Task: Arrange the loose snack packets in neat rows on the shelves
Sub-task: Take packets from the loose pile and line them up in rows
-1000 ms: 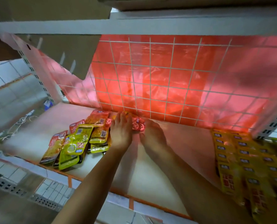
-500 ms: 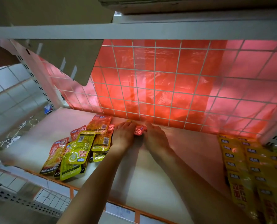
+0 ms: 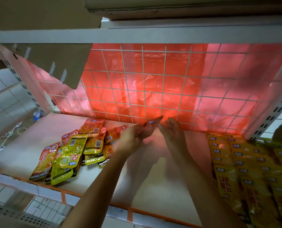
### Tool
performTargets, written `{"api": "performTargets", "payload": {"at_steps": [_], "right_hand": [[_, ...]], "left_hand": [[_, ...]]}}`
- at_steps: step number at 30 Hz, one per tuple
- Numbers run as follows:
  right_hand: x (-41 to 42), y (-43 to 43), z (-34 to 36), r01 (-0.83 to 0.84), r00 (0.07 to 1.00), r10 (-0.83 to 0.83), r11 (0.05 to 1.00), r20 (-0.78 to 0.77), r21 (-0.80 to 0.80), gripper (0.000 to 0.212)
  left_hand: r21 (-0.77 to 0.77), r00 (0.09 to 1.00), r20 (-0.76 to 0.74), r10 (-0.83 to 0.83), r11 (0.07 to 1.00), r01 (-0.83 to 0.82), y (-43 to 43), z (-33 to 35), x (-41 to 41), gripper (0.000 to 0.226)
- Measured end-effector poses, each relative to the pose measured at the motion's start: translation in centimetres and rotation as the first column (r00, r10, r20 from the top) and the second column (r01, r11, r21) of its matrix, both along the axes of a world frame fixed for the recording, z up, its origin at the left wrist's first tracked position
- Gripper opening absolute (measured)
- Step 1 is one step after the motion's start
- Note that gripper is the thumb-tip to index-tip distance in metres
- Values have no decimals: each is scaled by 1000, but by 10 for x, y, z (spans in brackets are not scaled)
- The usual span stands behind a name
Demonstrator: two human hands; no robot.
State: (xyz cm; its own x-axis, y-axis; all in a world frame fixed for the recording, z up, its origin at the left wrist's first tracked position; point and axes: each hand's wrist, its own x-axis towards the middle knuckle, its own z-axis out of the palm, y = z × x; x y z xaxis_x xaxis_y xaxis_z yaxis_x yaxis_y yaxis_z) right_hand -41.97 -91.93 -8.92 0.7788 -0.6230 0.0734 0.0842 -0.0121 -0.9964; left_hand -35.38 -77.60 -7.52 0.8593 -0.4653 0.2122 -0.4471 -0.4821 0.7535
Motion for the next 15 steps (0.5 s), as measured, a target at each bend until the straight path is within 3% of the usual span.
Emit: {"api": "performTargets", "payload": {"at_steps": [2,4,6,11,15], "right_hand": [[-10,-4,6,-48,999,47,998,27,41,41],[-22,-7,11,-74,997,74,997,29,-3,36],[-33,-15,13,-32,999,31,997,-8,-73,16],[-62,-39,13,47,991,-63,990,-116,-135,17],[-95,-65,18,119,988,-131,983,-80,-136,19]], "left_hand": [[-284,943,-323,-81,959,-15,-11,9,-18,12],[-408,856,-493,-157,910,-68,-22,12,-30,16],[-453,795,-561,-232,889,-61,-29,11,-36,22],[-540,611,-669,-423,841,-10,-47,11,-56,32],[-556,585,-680,-442,831,-19,-79,13,-73,27]]}}
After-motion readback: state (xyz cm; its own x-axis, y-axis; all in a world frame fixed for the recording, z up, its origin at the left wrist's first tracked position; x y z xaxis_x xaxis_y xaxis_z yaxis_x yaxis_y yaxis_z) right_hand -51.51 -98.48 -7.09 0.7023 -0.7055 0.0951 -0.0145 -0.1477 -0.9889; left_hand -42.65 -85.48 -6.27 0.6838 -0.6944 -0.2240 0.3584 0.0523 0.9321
